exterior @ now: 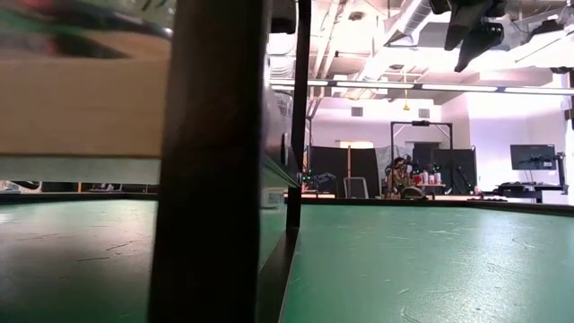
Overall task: Place canned beverage on shelf
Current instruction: Put the white yellow soda can on the shelf aligned with the other yellow soda can
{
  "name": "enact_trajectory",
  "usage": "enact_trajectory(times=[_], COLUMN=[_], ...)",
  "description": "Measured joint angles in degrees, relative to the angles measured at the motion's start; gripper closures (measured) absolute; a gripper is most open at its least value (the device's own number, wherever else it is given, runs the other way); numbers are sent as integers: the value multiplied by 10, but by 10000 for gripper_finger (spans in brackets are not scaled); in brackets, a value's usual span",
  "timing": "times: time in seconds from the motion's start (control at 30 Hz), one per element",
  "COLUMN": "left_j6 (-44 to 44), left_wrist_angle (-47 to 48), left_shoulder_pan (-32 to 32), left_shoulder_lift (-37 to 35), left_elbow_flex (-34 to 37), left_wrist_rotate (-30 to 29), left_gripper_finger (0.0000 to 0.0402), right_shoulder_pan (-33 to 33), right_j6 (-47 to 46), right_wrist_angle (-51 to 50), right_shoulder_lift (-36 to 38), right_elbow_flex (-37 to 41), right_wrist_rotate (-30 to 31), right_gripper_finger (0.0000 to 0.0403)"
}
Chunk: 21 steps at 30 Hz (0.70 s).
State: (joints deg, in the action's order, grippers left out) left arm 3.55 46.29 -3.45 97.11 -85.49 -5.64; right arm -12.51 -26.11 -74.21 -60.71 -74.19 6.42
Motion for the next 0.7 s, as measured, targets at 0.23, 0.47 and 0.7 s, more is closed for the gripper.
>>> enact_trajectory(times=[0.23,0.47,0.7], left_j6=[103,210,260], left_wrist_angle=[0,1,-1], left_shoulder_pan=[-15,-20,-20], left_shoulder_lift=[-6,-4,-4], left_elbow_flex=[0,0,4], left_wrist_rotate=[61,83,83], left_gripper_finger=[166,165,164], right_shoulder_pan=[0,0,0], right_j6=[-8,-15,-24], right_wrist_angle=[12,15,15], right_shoulder_lift=[0,0,0], right_elbow_flex=[0,0,0], right_wrist_rotate=[0,0,1], right_gripper_finger=[29,29,29])
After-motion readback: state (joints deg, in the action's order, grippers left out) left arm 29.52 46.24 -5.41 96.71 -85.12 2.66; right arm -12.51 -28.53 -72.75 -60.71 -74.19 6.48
